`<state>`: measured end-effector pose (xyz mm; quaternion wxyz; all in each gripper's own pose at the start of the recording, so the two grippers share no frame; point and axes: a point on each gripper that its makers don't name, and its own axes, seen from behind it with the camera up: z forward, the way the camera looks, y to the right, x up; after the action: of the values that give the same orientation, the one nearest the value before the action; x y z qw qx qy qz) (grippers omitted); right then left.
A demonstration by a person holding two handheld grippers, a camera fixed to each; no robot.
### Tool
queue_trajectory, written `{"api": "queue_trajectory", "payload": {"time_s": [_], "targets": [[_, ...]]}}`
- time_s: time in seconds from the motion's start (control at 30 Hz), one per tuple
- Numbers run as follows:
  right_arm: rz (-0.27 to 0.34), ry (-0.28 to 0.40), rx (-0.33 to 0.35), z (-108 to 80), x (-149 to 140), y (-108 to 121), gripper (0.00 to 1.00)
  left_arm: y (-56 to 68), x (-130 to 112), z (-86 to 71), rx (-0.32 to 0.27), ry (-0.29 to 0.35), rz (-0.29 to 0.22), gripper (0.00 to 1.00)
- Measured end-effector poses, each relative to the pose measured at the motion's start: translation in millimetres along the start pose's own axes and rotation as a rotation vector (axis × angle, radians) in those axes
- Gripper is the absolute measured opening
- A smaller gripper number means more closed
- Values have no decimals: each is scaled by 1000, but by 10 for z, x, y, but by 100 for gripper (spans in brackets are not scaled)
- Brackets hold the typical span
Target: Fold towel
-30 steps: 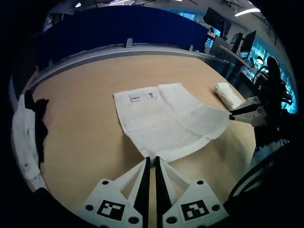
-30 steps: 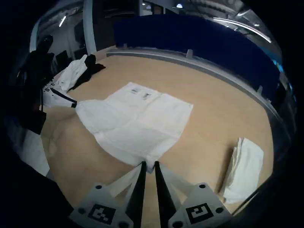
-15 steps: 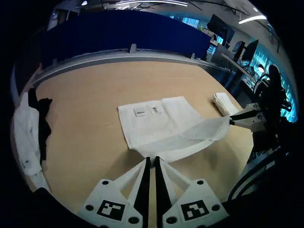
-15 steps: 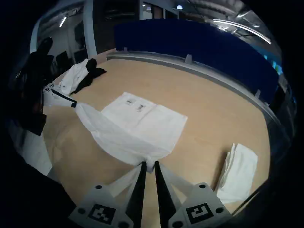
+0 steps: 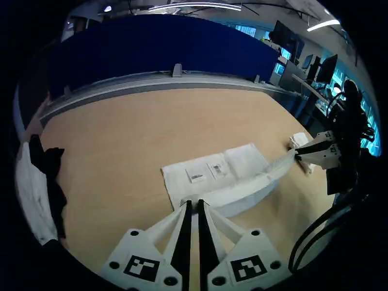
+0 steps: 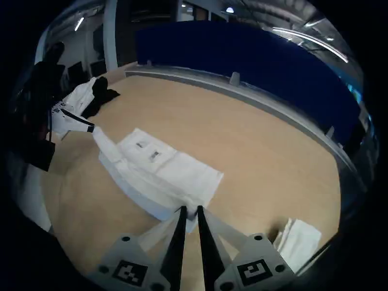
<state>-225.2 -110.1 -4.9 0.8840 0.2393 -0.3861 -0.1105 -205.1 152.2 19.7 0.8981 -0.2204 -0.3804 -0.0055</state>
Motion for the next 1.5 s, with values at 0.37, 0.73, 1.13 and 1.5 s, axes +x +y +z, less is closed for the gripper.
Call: {"api": "queue_trajectory", "payload": {"time_s": [0.37,0.73,1.13,1.5], "targets": [[30,-46,-9,419,-3,206,17,-210,74,460,7,-33,29,9],[55,-55,-55,593,-74,274,29,-343,-13,622,42,-49,38,10],[42,-52,-86,564,-113,299,77,-561,70,567,108,-15,46,82],[38,-48,-86,454,-144,271,83,-586,-14,508,114,-20,45,93]]}}
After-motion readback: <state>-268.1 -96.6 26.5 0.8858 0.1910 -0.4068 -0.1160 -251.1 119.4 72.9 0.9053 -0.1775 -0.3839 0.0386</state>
